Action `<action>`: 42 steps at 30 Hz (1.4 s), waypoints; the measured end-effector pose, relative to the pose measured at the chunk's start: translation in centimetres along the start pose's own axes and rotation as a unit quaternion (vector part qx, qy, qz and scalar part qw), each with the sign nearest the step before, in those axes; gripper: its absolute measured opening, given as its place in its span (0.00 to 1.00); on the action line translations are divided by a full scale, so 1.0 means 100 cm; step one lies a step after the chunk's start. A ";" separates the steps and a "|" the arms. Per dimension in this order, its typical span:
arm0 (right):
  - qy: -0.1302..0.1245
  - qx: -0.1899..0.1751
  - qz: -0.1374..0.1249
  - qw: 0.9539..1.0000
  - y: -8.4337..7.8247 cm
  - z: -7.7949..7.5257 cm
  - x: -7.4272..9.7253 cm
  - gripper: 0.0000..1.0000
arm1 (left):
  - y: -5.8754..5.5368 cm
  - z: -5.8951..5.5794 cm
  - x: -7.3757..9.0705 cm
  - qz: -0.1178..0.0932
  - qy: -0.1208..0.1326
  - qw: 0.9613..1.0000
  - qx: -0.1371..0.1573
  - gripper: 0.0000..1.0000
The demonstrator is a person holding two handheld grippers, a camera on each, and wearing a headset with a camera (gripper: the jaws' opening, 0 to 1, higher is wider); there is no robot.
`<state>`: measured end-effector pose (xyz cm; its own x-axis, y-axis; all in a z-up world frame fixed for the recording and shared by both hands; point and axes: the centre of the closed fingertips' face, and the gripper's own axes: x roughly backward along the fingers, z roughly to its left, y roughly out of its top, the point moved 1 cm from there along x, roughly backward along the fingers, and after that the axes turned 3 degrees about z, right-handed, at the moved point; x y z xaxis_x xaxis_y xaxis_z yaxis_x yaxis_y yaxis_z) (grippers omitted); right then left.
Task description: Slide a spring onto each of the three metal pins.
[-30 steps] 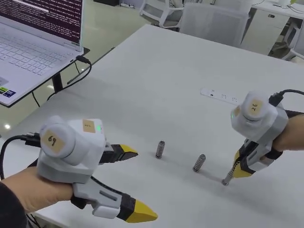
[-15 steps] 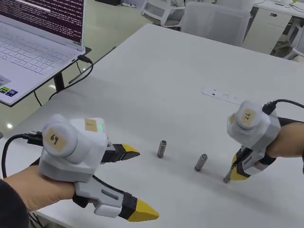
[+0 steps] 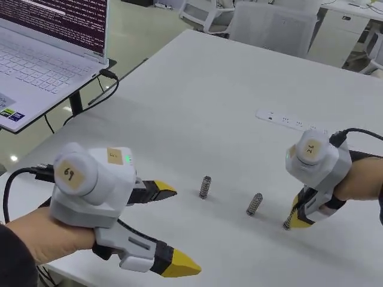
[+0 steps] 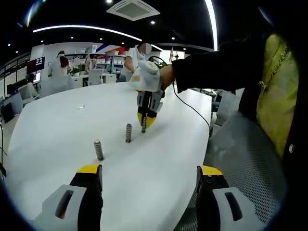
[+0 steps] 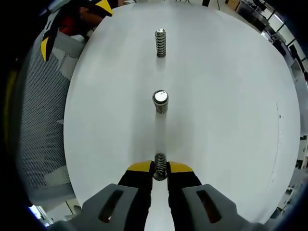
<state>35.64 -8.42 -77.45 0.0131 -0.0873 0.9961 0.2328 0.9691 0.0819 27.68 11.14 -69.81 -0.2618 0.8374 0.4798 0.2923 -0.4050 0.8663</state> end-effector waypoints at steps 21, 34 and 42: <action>-0.017 -0.027 -0.044 0.999 -0.006 0.000 0.010 0.31 | 0.003 0.002 0.002 -0.002 0.004 1.000 0.000 0.77; -0.045 -0.088 -0.134 0.986 -0.010 0.002 0.034 0.34 | 0.008 0.001 0.002 -0.003 0.006 1.000 -0.002 0.77; -0.074 -0.113 -0.189 0.973 -0.007 0.010 0.056 0.35 | 0.013 0.002 0.003 -0.007 0.009 1.000 0.000 0.77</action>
<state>34.59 -9.34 -71.85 -0.2504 -0.3769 0.8917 0.4014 0.7978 0.4499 28.15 10.92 -68.57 -0.2825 0.8359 0.4706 0.2884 -0.3939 0.8727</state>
